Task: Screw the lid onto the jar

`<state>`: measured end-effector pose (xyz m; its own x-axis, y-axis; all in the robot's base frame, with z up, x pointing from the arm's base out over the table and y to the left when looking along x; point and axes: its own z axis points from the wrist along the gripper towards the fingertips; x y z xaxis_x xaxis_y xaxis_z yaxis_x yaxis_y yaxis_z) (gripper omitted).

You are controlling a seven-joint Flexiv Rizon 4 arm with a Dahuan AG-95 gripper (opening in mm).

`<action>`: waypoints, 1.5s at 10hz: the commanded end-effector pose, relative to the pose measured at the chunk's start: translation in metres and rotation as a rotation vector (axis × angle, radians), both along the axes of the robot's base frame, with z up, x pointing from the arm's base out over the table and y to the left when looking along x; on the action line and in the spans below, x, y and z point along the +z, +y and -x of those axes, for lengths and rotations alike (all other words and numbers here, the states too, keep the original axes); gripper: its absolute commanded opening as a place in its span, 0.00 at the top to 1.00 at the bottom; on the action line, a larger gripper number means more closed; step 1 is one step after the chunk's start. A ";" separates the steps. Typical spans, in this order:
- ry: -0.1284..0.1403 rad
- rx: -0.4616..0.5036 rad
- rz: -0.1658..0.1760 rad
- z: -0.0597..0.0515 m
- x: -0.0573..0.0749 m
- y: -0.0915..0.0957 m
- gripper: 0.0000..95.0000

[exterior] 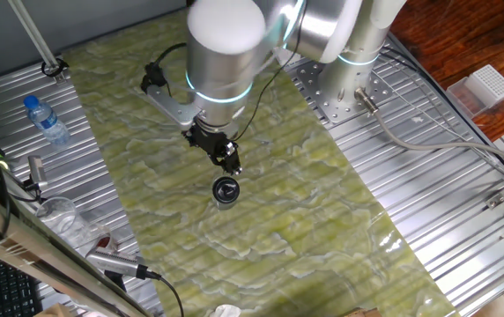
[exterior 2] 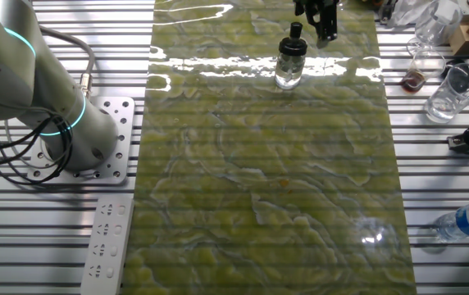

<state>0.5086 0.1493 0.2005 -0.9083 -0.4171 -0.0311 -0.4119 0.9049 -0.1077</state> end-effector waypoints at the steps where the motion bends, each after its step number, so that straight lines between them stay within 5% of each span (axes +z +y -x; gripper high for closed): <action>1: 0.024 -0.064 -0.010 0.001 0.001 0.003 0.00; 5: 0.014 -0.149 -0.014 0.021 0.003 0.029 0.00; 10: 0.021 -0.197 -0.012 0.022 -0.010 0.042 0.00; 15: 0.008 -0.265 -0.045 0.023 -0.028 0.047 0.00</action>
